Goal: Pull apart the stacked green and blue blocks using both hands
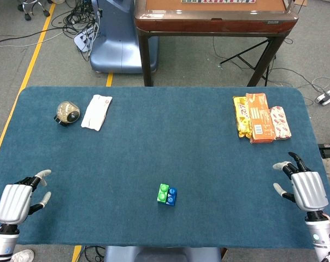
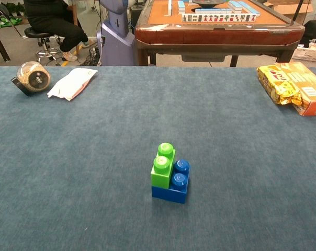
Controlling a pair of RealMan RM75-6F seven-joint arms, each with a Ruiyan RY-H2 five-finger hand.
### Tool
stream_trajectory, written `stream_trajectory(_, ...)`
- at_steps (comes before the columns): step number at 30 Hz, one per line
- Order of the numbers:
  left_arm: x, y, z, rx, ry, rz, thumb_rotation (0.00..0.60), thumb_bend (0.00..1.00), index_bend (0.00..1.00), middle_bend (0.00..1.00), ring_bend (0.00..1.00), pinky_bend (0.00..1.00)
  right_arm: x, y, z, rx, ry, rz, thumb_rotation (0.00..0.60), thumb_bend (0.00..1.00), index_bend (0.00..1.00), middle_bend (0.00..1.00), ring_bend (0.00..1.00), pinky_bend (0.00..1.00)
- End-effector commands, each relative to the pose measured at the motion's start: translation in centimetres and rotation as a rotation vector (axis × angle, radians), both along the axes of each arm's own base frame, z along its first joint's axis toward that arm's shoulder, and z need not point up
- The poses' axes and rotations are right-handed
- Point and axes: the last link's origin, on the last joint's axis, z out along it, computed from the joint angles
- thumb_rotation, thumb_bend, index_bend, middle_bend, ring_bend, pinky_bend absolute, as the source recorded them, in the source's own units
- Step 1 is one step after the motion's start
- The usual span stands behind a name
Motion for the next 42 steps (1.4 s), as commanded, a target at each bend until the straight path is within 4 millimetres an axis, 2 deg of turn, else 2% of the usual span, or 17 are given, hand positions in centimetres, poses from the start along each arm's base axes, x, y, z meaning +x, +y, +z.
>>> stream_trajectory(1,0.5,0.0,-0.2,-0.009,0.002,-0.01,0.6,0.32,0.33,0.48,0.52,0.71,-0.1,0.0,-0.1,0.002,0.001,-0.005,0.6,0.15,0.41,0.43,0.47,0.6)
stream_trajectory(9,2.8,0.5,-1.8,-0.077,-0.019,-0.066,0.6,0.32,0.32,0.46,0.53,0.71,0.1,-0.5,0.1,0.0,0.002,0.004,0.6,0.15,0.41,0.43,0.46,0.6)
stream_trajectory(12,4.2,0.8,-2.6,-0.116,-0.014,-0.11,0.6,0.32,0.29,0.51,0.54,0.73,0.2,-0.6,0.1,0.007,0.013,0.007,0.6,0.15,0.41,0.43,0.46,0.6)
stream_trajectory(15,5.6,1.2,-3.5,-0.158,-0.018,-0.153,0.6,0.26,0.28,0.59,0.6,0.79,0.4,-0.7,0.1,0.015,0.027,0.01,0.6,0.16,0.41,0.43,0.46,0.6)
stream_trajectory(18,7.2,1.7,-4.4,-0.211,-0.05,-0.185,0.6,0.14,0.26,0.72,0.7,0.88,0.6,-0.9,-0.1,0.022,0.034,0.012,0.6,0.16,0.41,0.43,0.46,0.6)
stream_trajectory(20,8.4,2.1,-5.0,-0.254,-0.077,-0.201,0.6,0.1,0.26,0.88,0.83,0.96,0.7,-1.0,-0.2,0.03,0.035,0.013,0.6,0.16,0.41,0.43,0.46,0.6)
stream_trajectory(22,9.6,2.5,-5.5,-0.298,-0.093,-0.207,0.6,0.08,0.28,0.98,0.94,1.0,0.8,-1.2,-0.4,0.036,0.039,0.013,0.6,0.16,0.41,0.43,0.46,0.6)
stream_trajectory(23,10.1,2.6,-5.7,-0.319,-0.096,-0.213,0.6,0.08,0.29,1.0,0.98,1.0,0.8,-1.3,-0.4,0.039,0.041,0.013,0.6,0.16,0.41,0.43,0.46,0.6)
stream_trajectory(28,13.5,3.7,-7.3,-0.417,-0.1,-0.244,0.6,0.04,0.29,1.0,1.0,1.0,1.2,-1.8,-0.2,0.04,0.042,0.023,0.6,0.16,0.41,0.43,0.46,0.6)
stream_trajectory(33,16.5,4.7,-9.4,-0.513,-0.063,-0.273,0.6,0.02,0.23,1.0,1.0,1.0,1.2,-1.8,0.0,0.039,0.045,0.026,0.6,0.16,0.41,0.43,0.46,0.6)
stream_trajectory(42,21.6,6.2,-12.9,-0.589,-0.011,-0.34,0.6,0.0,0.2,1.0,1.0,1.0,1.0,-1.7,0.7,0.044,0.051,0.011,0.6,0.17,0.41,0.43,0.46,0.6)
